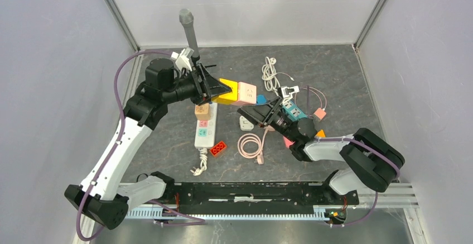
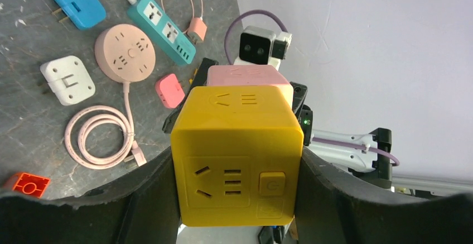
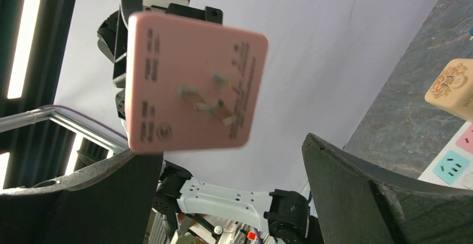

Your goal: Pull the plug off the socket

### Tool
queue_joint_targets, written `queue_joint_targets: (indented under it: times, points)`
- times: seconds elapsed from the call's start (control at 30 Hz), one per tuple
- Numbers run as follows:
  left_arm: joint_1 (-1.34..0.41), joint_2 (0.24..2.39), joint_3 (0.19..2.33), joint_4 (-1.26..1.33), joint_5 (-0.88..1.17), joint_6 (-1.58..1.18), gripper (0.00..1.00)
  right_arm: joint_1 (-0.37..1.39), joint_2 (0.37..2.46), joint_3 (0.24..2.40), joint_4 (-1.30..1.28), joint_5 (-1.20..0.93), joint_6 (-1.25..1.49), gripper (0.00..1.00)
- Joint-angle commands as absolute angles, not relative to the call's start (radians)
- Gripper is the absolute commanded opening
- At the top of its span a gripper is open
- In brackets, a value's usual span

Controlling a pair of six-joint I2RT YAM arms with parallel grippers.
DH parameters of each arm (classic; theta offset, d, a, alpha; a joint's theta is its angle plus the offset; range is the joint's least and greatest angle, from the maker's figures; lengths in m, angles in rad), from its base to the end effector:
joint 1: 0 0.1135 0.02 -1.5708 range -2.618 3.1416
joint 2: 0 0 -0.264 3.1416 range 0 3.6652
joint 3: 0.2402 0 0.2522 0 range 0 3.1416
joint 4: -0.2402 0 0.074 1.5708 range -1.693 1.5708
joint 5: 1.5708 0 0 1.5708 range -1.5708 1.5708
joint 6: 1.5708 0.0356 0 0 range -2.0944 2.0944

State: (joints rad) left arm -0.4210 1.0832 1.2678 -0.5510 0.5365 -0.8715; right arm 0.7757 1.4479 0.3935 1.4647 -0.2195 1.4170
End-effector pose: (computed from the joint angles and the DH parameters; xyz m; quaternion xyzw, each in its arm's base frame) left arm 0.1968 -0.1081 0.4132 -0.0311 0.8081 -0.5033 0.3045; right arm 0.1805 0.1879 0.2355 0.0848 0.5460 0.7669 0.3264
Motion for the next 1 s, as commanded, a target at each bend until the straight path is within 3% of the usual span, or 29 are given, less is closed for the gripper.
queue_joint_targets:
  times: [0.0,0.3,0.5,0.97]
  points:
    - [-0.42,1.057,1.235,-0.419,0.614,-0.952,0.26,0.771,1.468,0.467,1.729,-0.246,1.46,0.98]
    - [-0.42,1.043,1.226,-0.417,0.621,-0.94,0.26,0.77,1.467,0.471,1.784,-0.245,1.46,0.98]
    - [-0.413,1.014,1.191,-0.396,0.662,-0.966,0.27,0.767,1.53,0.533,1.954,-0.252,1.552,0.98]
    - [-0.349,0.991,1.158,-0.422,0.652,-0.937,0.27,0.767,1.428,0.489,1.92,-0.257,1.469,0.98]
